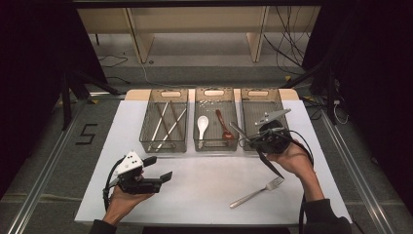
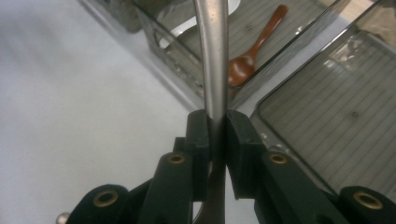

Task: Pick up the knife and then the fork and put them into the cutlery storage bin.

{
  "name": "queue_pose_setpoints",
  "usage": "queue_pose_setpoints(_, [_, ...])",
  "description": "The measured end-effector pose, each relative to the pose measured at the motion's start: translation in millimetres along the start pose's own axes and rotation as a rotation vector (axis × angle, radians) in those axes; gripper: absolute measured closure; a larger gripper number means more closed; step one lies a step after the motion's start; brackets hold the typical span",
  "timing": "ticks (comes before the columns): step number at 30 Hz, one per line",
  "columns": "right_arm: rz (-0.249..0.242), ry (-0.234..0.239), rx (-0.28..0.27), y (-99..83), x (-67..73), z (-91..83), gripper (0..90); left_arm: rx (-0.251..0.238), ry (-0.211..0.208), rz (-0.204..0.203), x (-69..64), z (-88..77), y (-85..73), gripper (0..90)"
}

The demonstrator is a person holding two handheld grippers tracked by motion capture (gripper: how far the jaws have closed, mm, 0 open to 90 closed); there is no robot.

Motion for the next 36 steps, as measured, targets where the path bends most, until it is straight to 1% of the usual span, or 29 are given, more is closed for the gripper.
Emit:
queue_pose_setpoints(7, [0.044,-0.022,-0.047,11.1,-12.0,-2.6,80.6,-0.004,0.005,0.005,0.9,-0.8,0.3,17.6])
queue_pose_setpoints(11, [0.065,-0.037,-0.068,15.4,-19.3,-3.0,80.5,-0.008,0.006,-0.002,1.0,-1.4,0.5,17.7])
queue_pose_setpoints(21, [0.105,-0.047,-0.1,24.6,-31.4,-5.5,80.5,-0.013,0.006,-0.005,1.2,-1.3,0.6,17.6])
queue_pose_setpoints(29, [0.126,-0.062,-0.117,36.9,-42.5,-6.7,80.5,-0.019,0.009,-0.004,2.0,-1.9,0.8,17.6])
queue_pose_setpoints(33, [0.152,-0.068,-0.134,43.5,-48.7,-6.8,80.5,-0.02,0.009,-0.006,2.1,-1.8,0.7,17.6])
queue_pose_setpoints(36, [0.157,-0.074,-0.142,48.8,-51.9,-6.4,80.5,-0.019,0.009,-0.005,2.4,-1.9,0.4,17.6])
Point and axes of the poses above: each handheld gripper's, and its own axes: z roughly forward along the jaws, y roughly out of its top, x roughly to its left, the point moved 6 cm from there along z, roughly forward along the jaws, and after that the axes turned 8 degrees about z, right-handed, at the moved point
